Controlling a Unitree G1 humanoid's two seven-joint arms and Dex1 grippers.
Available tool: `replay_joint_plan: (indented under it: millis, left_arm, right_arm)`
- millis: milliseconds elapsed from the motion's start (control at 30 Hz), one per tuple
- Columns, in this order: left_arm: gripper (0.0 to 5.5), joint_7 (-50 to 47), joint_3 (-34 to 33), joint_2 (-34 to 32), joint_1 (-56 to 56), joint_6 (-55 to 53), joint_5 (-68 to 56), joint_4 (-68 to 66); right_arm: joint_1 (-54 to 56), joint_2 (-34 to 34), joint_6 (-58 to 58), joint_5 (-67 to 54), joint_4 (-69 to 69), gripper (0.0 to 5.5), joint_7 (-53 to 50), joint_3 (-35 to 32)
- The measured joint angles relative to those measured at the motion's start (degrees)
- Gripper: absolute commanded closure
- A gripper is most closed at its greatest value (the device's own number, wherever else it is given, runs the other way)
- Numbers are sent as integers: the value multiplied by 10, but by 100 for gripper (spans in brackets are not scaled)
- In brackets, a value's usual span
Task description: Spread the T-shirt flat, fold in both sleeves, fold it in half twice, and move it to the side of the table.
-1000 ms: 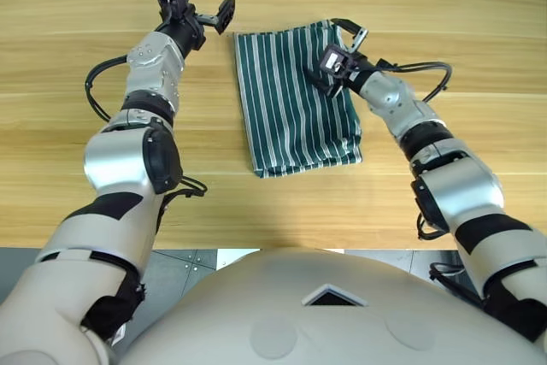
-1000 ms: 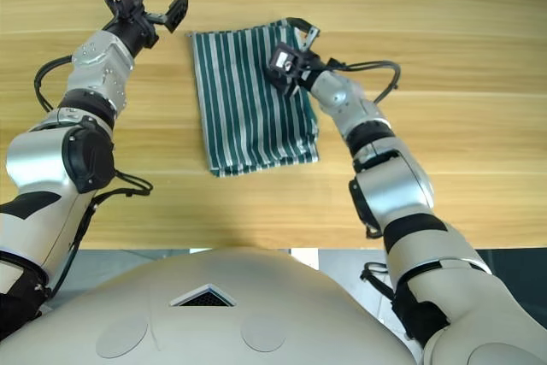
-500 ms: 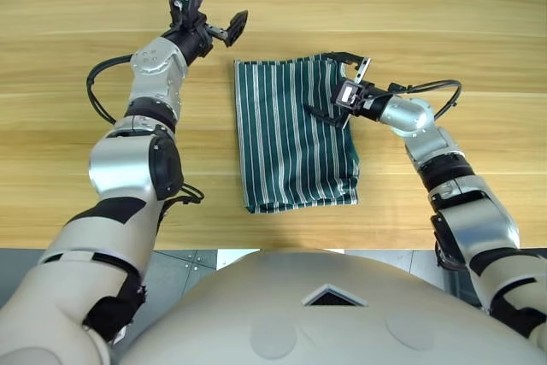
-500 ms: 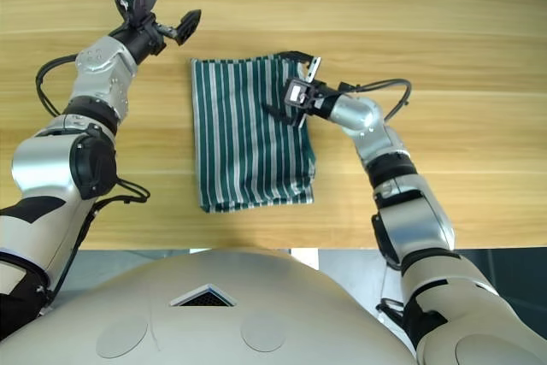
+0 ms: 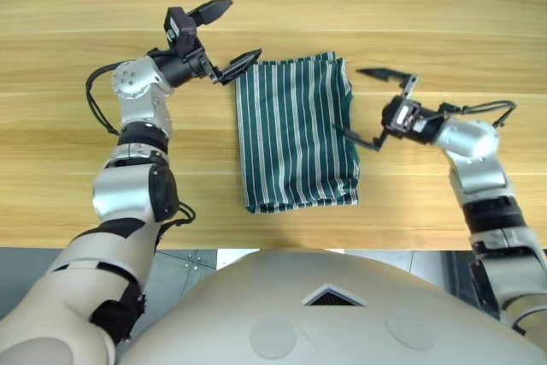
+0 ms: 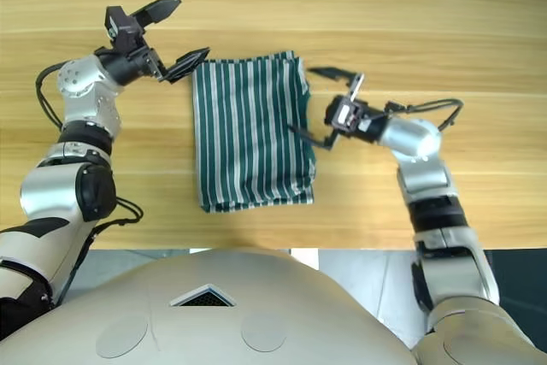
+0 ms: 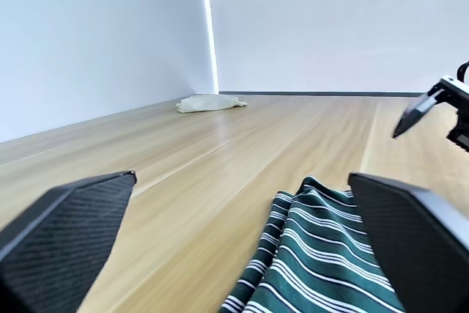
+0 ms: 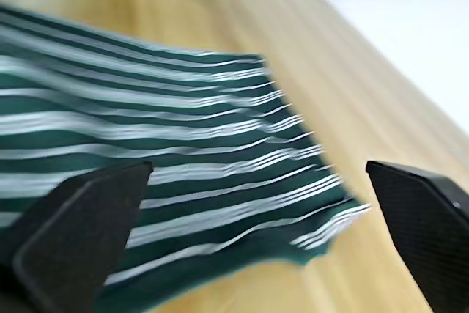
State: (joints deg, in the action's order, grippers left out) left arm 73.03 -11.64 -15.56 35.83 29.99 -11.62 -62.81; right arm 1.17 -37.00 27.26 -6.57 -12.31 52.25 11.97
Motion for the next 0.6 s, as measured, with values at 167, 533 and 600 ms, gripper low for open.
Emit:
replay_joint_plan:
  millis: [167, 533, 600]
  left_arm:
    - [12, -4, 13, 4, 0, 10, 1, 5]
    - [12, -17, 35, 4, -2, 12, 2, 5]
    - [12, -23, 39, 4, -2, 12, 2, 5]
  right_arm:
    - [-35, -6, -12, -7, 23, 10, 32, 15]
    - [-55, -9, -19, 18, 9, 10, 54, 31]
    - [-62, -25, -18, 11, 14, 10, 66, 29]
